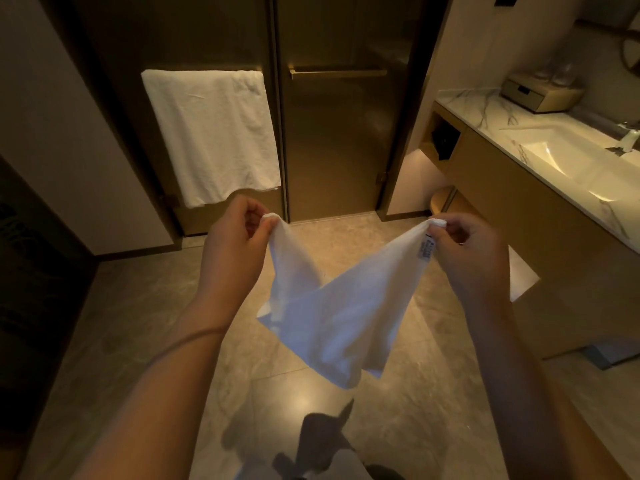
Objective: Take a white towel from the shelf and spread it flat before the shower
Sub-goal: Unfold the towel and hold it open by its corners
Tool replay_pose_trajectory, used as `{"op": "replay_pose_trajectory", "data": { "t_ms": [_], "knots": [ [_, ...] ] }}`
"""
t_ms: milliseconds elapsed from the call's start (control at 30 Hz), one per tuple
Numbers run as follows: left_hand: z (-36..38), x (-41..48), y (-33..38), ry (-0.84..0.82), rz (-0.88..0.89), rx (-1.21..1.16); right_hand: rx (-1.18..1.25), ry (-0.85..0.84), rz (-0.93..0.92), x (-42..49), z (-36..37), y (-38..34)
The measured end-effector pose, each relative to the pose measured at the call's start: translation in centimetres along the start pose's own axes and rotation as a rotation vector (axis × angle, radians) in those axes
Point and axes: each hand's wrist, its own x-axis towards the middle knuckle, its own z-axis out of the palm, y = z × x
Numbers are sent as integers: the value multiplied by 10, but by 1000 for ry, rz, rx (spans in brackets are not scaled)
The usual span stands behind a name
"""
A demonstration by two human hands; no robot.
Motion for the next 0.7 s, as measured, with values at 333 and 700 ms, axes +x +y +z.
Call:
{"op": "replay_pose_trajectory", "data": {
  "t_ms": [333, 700],
  "knots": [
    [8, 0, -18, -33, -73, 58, -109, 2, 54, 5, -6, 30],
    [6, -1, -25, -12, -159, 83, -184, 17, 142, 8, -3, 56]
  ]
}}
